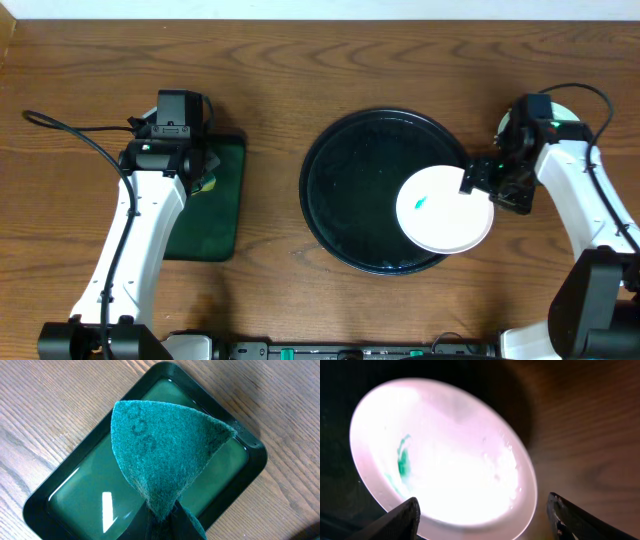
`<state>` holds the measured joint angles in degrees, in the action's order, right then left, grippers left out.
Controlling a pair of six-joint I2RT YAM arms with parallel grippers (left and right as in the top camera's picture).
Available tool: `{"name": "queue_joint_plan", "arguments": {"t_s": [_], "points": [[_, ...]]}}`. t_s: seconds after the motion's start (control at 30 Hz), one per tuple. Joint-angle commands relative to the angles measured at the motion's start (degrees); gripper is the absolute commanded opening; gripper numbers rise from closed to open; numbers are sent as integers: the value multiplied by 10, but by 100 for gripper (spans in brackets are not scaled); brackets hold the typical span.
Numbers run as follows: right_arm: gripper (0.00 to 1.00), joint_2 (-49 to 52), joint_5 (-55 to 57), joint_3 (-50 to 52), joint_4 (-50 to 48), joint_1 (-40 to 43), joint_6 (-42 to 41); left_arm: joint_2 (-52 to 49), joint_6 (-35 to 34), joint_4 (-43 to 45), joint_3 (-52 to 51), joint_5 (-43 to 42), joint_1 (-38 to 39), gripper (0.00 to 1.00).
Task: Clean dirty plates on tray and stack at the side
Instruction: 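Move the right gripper to the rim of the pink plate and grip it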
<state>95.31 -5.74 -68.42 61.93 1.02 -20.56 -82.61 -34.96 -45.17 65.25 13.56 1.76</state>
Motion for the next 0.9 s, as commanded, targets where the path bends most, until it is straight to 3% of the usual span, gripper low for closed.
{"name": "queue_joint_plan", "arguments": {"t_s": [0.0,0.27,0.57,0.67,0.8,0.87], "points": [[77,-4,51,17,6,-32,-58,4,-9,0,-3,1,-2,7],[74,-4,101,82,0,-66,-126,4,-9,0,-3,1,-2,8],[52,-4,81,111,-60,-66,-87,3,-9,7,-3,1,-2,8],[37,-4,66,111,-84,-66,-61,3,-9,6,-3,1,-2,7],[4,-4,16,111,-138,-68,-8,3,-9,7,-3,1,-2,8],[1,-4,-24,111,-172,-68,12,3,-9,7,-3,1,-2,8]]}}
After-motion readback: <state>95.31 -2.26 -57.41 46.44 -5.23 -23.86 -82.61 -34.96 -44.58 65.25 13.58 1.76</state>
